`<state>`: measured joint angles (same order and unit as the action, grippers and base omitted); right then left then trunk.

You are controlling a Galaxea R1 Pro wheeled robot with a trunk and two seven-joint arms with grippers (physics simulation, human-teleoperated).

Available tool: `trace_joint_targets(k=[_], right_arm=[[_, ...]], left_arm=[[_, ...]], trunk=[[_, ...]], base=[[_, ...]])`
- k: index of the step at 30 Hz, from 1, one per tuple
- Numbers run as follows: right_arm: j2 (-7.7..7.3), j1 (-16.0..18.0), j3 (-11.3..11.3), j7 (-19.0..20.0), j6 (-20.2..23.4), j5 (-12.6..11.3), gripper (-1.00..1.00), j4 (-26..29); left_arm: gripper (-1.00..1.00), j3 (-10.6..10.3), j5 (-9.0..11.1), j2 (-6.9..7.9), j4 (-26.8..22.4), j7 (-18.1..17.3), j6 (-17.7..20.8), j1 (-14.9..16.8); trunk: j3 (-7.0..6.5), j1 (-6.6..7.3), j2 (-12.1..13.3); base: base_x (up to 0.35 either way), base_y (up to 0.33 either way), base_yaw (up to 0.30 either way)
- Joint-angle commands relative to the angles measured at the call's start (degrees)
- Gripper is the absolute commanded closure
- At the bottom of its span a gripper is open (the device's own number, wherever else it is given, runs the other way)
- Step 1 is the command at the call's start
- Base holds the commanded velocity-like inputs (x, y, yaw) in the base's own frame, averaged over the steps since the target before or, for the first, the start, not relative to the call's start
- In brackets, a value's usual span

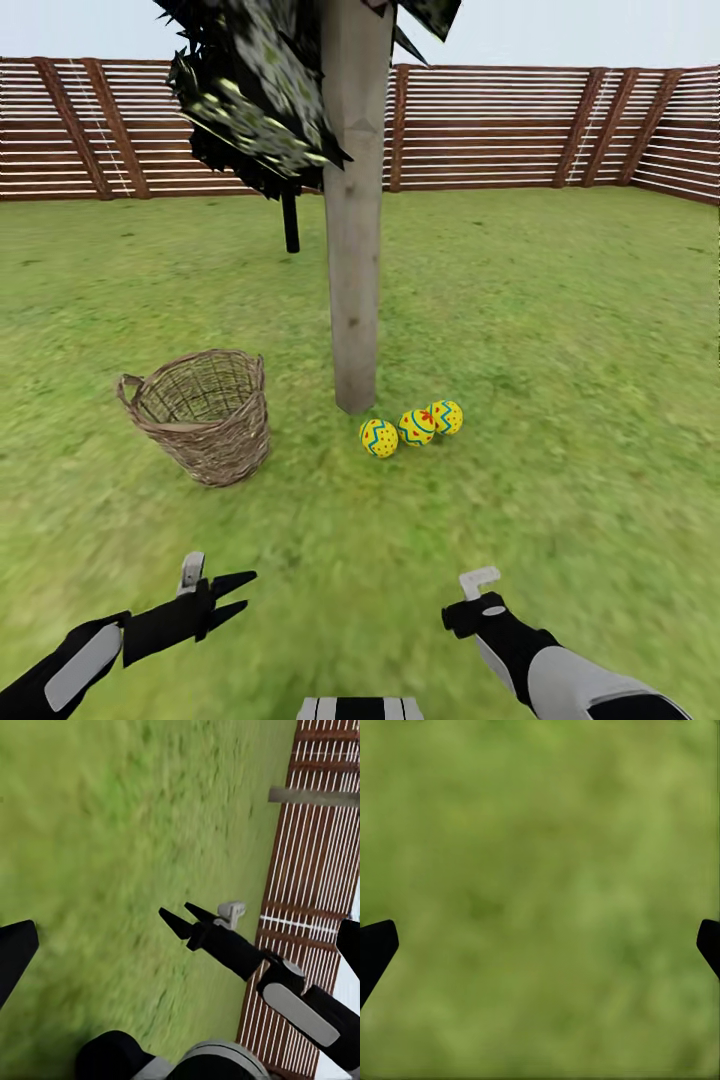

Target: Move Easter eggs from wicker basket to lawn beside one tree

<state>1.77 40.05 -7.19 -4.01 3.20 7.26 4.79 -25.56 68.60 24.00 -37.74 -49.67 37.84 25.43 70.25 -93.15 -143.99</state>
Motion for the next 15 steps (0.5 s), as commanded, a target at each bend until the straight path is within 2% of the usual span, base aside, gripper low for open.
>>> trace_joint_targets(k=[1, 3, 8, 15], right_arm=[[-0.01, -0.16, -0.28, -0.28, 0.32, 0.5, -1.0, 0.03], [-0.04, -0.33, -0.28, -0.29, 0.32, 0.42, -1.0, -0.05], [-0.33, -1.16, -0.28, -0.29, -0.11, 0.54, -1.0, -1.02], [-0.26, -1.6, -0.28, -0.29, -0.13, 0.4, -1.0, -1.23]], left_arm=[[-1.0, -0.1, -1.11, 0.03, 0.09, 0.0, 0.33, 0.05], [-1.0, -0.07, -2.21, -0.07, 0.24, 0.24, 0.31, 0.05], [-1.0, 0.15, -2.41, -0.09, 0.34, 8.32, -0.09, 0.05], [-1.0, 0.08, -2.41, -0.09, 0.21, 9.43, -0.39, 0.05]], trunk=[[-0.19, 0.03, 0.0], [-0.63, 0.09, 0.03], [-1.74, 0.22, 0.09], [-3.29, 0.4, 0.19]], base=[[0.0, 0.0, 0.0], [0.0, 0.0, 0.0], [0.0, 0.0, 0.0], [0.0, 0.0, 0.0]])
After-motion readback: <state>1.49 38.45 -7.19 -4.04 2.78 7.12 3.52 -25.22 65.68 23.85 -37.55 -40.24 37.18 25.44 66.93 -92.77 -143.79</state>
